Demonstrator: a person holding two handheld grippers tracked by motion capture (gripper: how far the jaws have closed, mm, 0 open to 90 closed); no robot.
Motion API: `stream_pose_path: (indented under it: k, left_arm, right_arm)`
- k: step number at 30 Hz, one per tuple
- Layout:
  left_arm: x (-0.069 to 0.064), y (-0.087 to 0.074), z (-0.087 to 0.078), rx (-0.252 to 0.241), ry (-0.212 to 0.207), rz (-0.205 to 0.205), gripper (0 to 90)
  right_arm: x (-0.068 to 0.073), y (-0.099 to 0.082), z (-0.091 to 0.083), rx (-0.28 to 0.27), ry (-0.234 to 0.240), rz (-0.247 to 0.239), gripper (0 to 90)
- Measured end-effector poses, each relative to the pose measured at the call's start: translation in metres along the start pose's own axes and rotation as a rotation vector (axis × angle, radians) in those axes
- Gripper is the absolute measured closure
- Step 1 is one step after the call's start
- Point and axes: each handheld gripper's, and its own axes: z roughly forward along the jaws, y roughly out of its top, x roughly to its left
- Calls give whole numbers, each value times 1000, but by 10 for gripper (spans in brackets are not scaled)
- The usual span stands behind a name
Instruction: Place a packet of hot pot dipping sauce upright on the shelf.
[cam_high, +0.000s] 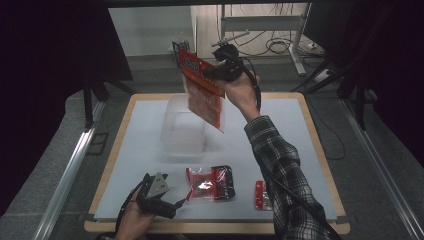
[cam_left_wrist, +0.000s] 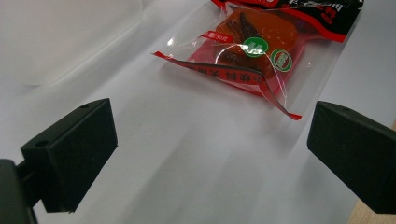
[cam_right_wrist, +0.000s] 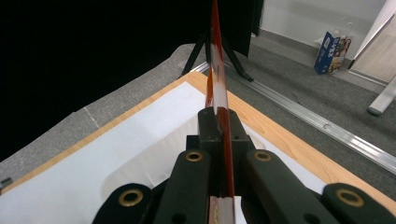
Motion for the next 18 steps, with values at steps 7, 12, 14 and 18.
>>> stream_pose_path:
  k: [7,12,14,18]
  left_arm:
    - [0,0,0,2,0,3,15]
    - [-1,0,0,1,-4,6,15]
    - [-1,0,0,2,-5,8,15]
    - [-1,1,0,4,-6,13,15]
  right_arm:
    - [7,11,23,-13,-6,10,888]
    - [11,17,42,-29,-13,17,888]
    - [12,17,49,-32,-11,26,888]
    - [16,15,65,-35,-12,31,888]
